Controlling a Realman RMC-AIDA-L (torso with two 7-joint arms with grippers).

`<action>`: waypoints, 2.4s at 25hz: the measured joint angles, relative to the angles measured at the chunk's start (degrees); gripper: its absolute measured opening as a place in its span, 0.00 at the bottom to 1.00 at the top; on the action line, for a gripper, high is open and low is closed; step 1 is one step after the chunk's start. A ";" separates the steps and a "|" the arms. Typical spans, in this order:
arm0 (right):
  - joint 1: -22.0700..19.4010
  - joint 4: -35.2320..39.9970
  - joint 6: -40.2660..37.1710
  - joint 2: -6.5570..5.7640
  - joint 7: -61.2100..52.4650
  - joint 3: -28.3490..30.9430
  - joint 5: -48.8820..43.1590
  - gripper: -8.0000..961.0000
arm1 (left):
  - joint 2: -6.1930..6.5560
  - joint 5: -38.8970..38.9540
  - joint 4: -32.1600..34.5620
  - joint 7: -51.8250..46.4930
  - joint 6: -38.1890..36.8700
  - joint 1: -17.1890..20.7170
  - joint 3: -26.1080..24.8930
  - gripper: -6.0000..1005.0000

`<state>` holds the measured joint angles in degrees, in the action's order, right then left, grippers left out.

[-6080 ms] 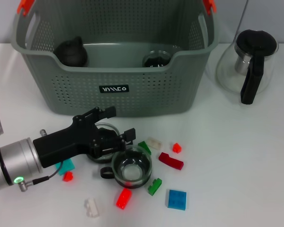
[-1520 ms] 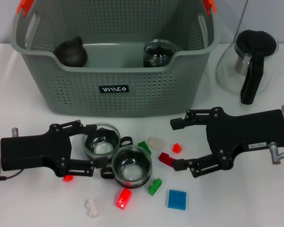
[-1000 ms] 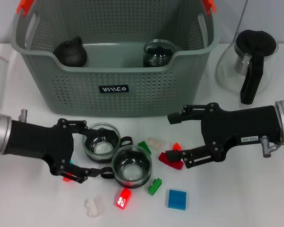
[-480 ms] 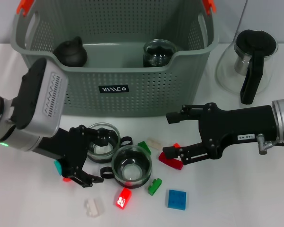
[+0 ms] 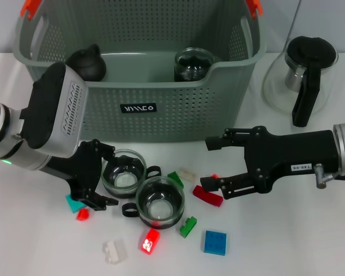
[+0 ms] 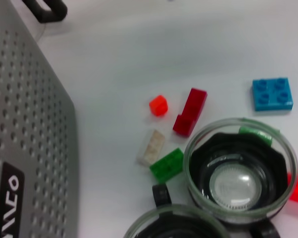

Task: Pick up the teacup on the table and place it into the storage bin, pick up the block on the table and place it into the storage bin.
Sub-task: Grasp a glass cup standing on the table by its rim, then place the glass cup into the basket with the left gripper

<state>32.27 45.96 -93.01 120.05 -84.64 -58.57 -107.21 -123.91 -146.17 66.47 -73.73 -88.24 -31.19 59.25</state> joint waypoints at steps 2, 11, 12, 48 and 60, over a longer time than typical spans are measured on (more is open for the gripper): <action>-0.02 0.00 0.00 0.00 0.00 0.39 -0.01 0.96 | -0.10 -1.03 0.02 -0.02 0.13 -0.27 0.24 0.82; -0.01 -0.63 0.02 0.00 -0.09 1.32 -0.01 0.96 | -0.37 -2.49 0.09 -1.42 2.43 -0.45 4.97 0.80; 0.01 -0.70 0.04 0.00 -0.09 1.48 -0.01 0.96 | -0.36 -2.90 0.02 -1.88 3.09 -0.45 5.97 0.80; -0.47 -1.11 -1.66 -0.66 -0.09 5.21 -0.18 0.96 | -0.16 3.77 5.66 -12.45 -12.57 -2.91 -1.00 0.07; -1.23 -1.22 -3.46 -1.96 0.46 8.54 -0.39 0.96 | 0.64 9.98 6.52 -13.37 -15.55 -2.48 -12.73 0.06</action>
<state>31.04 44.74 -96.47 118.10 -84.18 -50.03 -107.60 -123.26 -136.19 72.99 -87.09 -103.79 -33.66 46.52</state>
